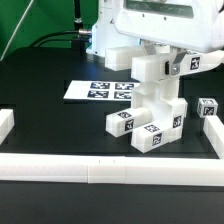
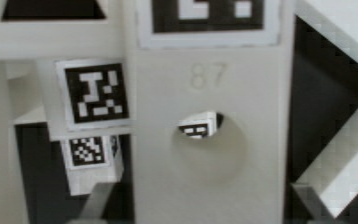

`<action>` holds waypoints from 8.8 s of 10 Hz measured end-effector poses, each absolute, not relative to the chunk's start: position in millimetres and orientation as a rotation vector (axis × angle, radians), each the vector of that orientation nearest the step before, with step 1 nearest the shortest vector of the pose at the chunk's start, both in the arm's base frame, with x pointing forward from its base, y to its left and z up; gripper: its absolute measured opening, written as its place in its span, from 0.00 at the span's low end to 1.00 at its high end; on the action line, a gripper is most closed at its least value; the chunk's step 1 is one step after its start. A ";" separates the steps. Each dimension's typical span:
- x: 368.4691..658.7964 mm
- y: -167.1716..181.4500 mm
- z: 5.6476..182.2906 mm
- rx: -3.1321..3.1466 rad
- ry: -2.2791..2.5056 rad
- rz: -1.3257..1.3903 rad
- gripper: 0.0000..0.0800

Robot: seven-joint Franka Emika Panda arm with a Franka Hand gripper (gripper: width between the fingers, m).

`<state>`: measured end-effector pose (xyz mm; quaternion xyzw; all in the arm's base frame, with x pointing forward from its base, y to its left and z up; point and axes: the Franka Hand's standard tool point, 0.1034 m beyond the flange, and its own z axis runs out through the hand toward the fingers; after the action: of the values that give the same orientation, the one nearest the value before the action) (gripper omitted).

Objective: Assemble chair

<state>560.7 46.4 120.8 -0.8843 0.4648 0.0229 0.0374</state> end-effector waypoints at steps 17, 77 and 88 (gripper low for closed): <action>560.5 54.6 120.6 -2.736 1.370 0.037 0.36; 501.7 -6.6 127.8 -3.018 -0.592 -0.112 0.81; 444.6 -3.3 79.4 -3.052 -0.590 -0.083 0.81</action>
Offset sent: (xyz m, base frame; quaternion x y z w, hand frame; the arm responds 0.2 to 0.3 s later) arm 0.0052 -0.0034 -0.0072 0.0014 0.0090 -0.0303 0.9995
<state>444.6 -3.3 79.4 -0.9814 -0.1896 -0.0267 0.0161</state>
